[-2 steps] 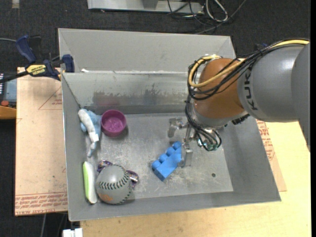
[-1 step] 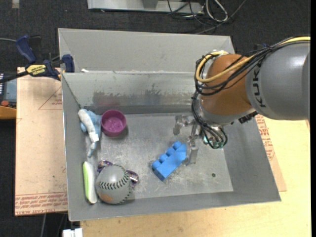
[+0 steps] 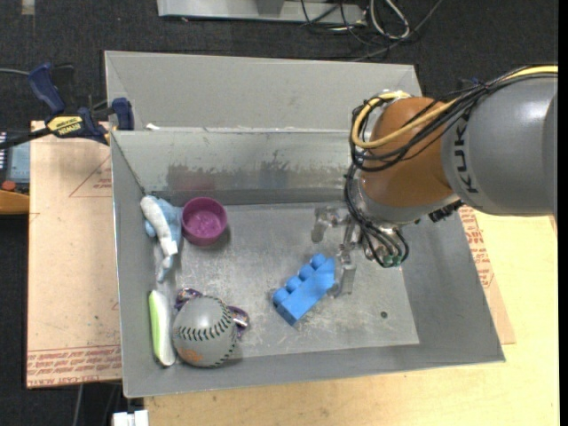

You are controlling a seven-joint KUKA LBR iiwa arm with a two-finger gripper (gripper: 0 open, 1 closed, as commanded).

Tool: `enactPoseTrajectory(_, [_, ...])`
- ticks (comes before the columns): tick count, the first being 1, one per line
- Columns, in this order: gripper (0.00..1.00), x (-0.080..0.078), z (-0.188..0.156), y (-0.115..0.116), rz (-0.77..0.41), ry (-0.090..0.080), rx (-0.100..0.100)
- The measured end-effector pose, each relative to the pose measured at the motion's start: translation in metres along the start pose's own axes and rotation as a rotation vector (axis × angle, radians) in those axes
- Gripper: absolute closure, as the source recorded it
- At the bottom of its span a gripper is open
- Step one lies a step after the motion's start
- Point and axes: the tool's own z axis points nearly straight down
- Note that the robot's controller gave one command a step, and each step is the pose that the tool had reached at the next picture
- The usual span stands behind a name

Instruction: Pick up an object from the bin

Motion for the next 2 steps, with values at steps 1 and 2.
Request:
enactPoseTrajectory(1, [0.00, 0.026, 0.054, 0.017, -0.008, 0.003, -0.002])
enactPoseTrajectory(2, [1.00, 0.013, 0.047, 0.024, -0.011, -0.006, -0.001])
